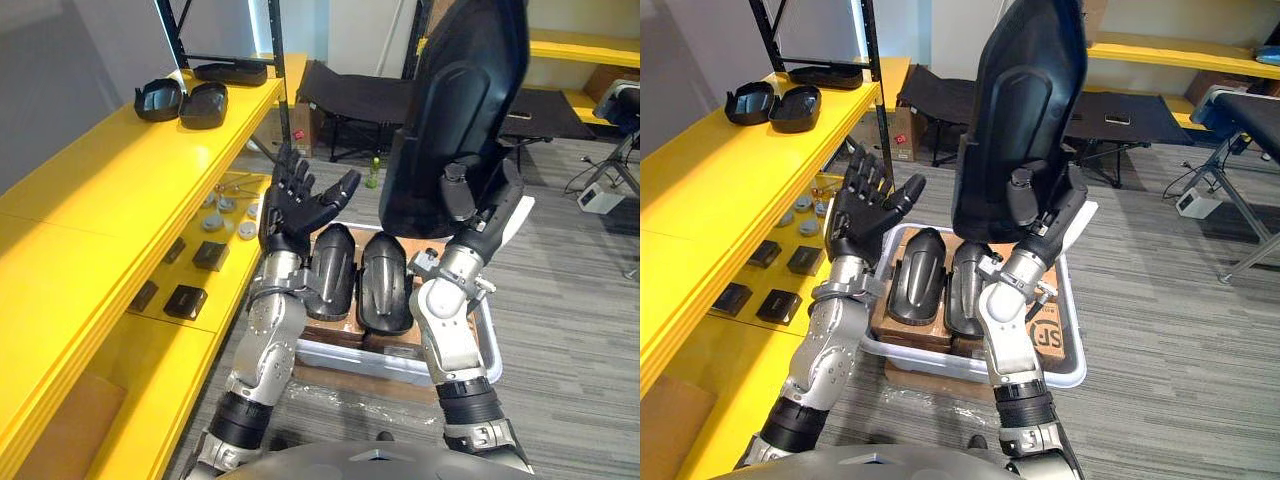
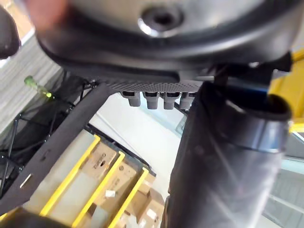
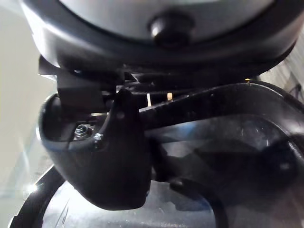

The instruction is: Walk over and take three plastic housings, then place them on the shelf

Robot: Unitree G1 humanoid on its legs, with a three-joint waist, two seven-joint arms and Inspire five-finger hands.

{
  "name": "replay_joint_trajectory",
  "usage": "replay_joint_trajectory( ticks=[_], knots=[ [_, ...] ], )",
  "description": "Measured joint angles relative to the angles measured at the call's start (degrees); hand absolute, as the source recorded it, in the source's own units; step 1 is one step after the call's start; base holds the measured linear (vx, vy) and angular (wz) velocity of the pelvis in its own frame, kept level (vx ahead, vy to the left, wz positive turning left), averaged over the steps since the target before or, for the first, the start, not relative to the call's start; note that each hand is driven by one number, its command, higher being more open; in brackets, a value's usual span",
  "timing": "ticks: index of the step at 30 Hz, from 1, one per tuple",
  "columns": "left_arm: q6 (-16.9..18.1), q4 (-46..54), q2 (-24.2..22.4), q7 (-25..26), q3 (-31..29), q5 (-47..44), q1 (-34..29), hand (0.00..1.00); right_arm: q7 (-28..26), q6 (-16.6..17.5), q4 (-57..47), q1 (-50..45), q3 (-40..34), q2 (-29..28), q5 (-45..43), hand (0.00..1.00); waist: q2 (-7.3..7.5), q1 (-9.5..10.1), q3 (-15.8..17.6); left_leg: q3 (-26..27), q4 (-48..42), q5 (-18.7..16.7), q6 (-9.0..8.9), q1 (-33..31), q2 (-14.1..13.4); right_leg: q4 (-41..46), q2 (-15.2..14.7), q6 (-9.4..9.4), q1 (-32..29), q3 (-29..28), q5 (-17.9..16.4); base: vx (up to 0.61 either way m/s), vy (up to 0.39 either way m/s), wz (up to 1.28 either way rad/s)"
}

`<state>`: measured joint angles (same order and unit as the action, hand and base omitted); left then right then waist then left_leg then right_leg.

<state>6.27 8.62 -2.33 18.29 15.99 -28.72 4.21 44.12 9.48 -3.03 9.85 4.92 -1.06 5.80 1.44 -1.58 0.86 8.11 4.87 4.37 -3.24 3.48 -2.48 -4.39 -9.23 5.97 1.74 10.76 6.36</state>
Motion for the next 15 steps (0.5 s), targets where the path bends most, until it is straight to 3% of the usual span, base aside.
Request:
replay_joint_trajectory(
  ticks=[4, 15],
  knots=[
    [0.78, -1.74, 0.15, -2.98, -1.45, -0.19, -0.47, 1.0, -0.34, 0.0, -0.14, -0.02, -0.85, 0.2, -0.09, 0.0, 0.07, 0.09, 0.03, -0.07, -0.02, -0.15, -0.18, -0.06, -0.17, 0.0, 0.19, 0.0, 0.23, -0.04, 0.02, 0.0, 0.0, 0.0],
    [0.86, -1.67, 0.75, -21.72, 2.09, -2.68, -0.45, 1.0, -6.19, 0.02, -0.13, -0.63, -0.13, 0.16, 0.0, 0.0, 0.09, 0.0, 0.06, 0.16, 0.0, -0.27, -0.25, -0.05, -0.21, -0.01, 0.23, 0.0, 0.02, -0.34, 0.01, 0.0, 0.0, 0.0]
  ],
)
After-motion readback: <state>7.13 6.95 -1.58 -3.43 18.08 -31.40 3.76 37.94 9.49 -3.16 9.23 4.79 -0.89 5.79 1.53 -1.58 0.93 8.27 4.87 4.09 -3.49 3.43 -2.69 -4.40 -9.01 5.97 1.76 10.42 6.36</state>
